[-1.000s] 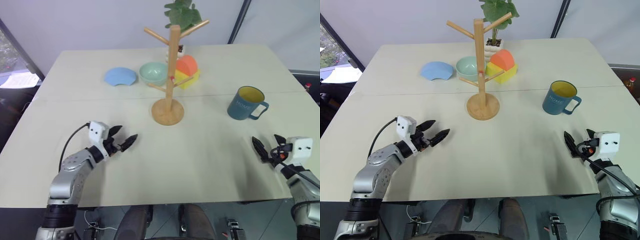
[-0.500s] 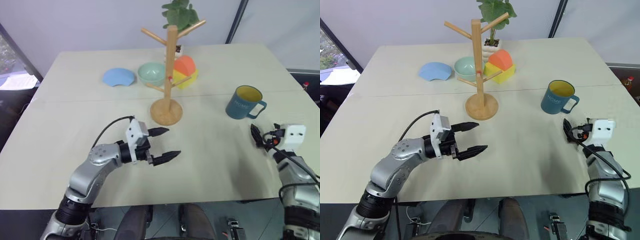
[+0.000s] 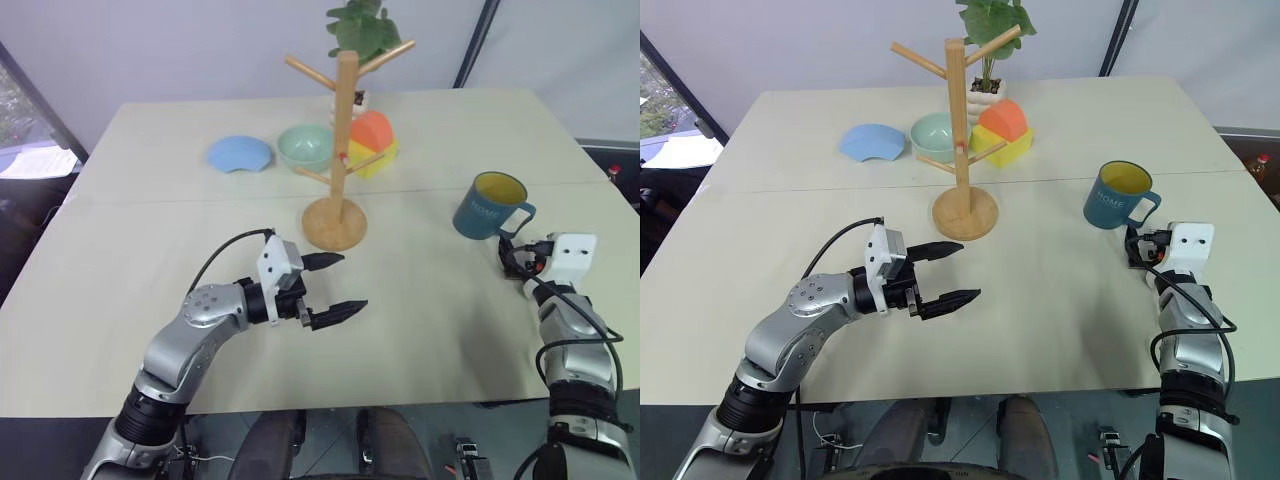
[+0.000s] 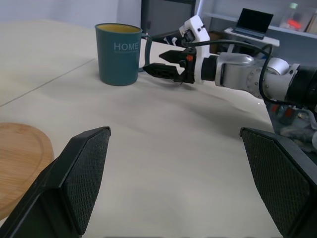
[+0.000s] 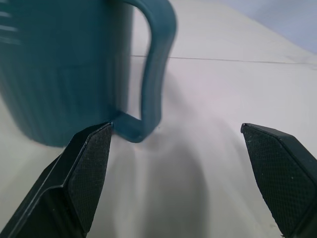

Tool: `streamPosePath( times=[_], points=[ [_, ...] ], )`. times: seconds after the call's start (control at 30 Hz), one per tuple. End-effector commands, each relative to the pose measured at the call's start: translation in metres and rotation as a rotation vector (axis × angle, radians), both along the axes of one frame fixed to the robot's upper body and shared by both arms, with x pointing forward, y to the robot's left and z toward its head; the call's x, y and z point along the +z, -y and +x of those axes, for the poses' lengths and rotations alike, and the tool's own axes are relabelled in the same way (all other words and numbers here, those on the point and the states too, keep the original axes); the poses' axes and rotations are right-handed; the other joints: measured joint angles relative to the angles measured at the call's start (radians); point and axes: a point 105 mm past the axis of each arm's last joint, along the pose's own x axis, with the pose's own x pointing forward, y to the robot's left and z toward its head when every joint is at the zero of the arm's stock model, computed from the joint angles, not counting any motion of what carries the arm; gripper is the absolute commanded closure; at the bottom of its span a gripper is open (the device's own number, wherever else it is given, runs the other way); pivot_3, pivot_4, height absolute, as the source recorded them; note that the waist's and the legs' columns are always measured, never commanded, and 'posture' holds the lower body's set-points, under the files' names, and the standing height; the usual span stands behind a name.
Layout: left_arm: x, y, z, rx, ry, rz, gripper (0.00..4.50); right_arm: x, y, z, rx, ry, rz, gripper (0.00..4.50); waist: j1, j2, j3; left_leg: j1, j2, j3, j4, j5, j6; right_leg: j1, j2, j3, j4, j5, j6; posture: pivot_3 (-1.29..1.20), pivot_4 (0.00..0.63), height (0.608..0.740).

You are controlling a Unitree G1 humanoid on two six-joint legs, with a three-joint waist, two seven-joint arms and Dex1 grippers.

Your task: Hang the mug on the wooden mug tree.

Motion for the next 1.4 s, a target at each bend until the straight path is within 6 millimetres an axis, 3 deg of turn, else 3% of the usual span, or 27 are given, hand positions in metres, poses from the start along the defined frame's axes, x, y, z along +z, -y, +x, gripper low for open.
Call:
streamPosePath(
  times=[0.03,0.4,0.5,0.7,0.73,0.93,1.1,1.23,1.4],
  points=[
    [0.013,0.001,-0.004,-0.008,0.054,-0.019,0.00,0.015,0.004,0.003,-0.018,0.059,-0.022,0.20,0.000,0.000,0.000,0.000,0.000,0.000,0.000,0.000,0.000,0.000,0.000,0.000,0.000,0.000,0.000,0.00,0.150,0.740],
    [0.015,0.001,-0.005,0.003,0.059,-0.025,0.00,0.015,-0.003,0.019,-0.032,0.052,0.014,0.20,0.000,0.000,0.000,0.000,0.000,0.000,0.003,0.000,0.000,0.001,0.000,0.000,0.001,0.000,0.000,0.00,0.150,0.740],
    [0.016,0.001,-0.005,0.007,0.060,-0.028,0.00,0.014,-0.006,0.023,-0.018,0.052,0.033,1.02,0.000,0.000,0.000,0.000,0.000,0.000,0.003,0.000,0.000,0.001,0.000,0.000,0.001,0.000,0.000,0.00,0.150,0.740],
    [0.015,-0.001,-0.005,0.020,0.057,-0.029,0.00,0.015,-0.011,0.028,0.019,0.067,0.077,4.19,-0.001,0.000,0.000,0.000,0.000,0.000,0.003,0.000,0.000,0.001,0.000,0.000,0.001,0.000,0.001,0.00,0.150,0.740],
    [0.014,-0.001,-0.005,0.023,0.057,-0.029,0.00,0.015,-0.013,0.029,0.032,0.069,0.080,4.43,-0.001,0.000,0.000,0.000,0.000,0.000,0.003,0.000,0.000,0.001,0.000,0.000,0.001,0.000,0.001,0.00,0.150,0.740],
    [0.014,-0.004,-0.003,0.044,0.060,-0.029,0.00,0.023,-0.026,0.028,0.112,0.080,0.047,4.43,0.000,0.000,0.000,0.000,0.000,0.000,0.004,0.000,0.000,0.001,0.001,0.000,0.001,0.001,0.001,0.00,0.150,0.740],
    [0.016,-0.021,0.008,0.126,0.074,-0.031,0.00,0.056,-0.073,0.022,0.380,0.079,-0.333,4.43,-0.004,0.001,0.000,0.000,0.000,0.000,0.004,0.000,0.000,0.000,0.000,0.001,0.001,0.001,0.001,0.00,0.150,0.740],
    [0.018,-0.056,0.024,0.250,0.097,-0.008,0.00,0.103,-0.144,0.000,0.740,0.151,-0.625,4.43,-0.012,0.001,0.001,0.000,0.001,0.001,0.004,0.000,0.000,-0.001,0.001,0.002,0.003,0.000,0.001,0.00,0.150,0.740],
    [0.030,-0.086,0.035,0.343,0.140,-0.009,0.00,0.142,-0.199,-0.019,0.933,0.197,-0.797,4.43,-0.020,0.000,0.001,-0.001,0.002,0.001,0.003,-0.001,0.000,-0.002,0.001,0.002,0.002,0.000,0.001,0.00,0.150,0.740]
  ],
)
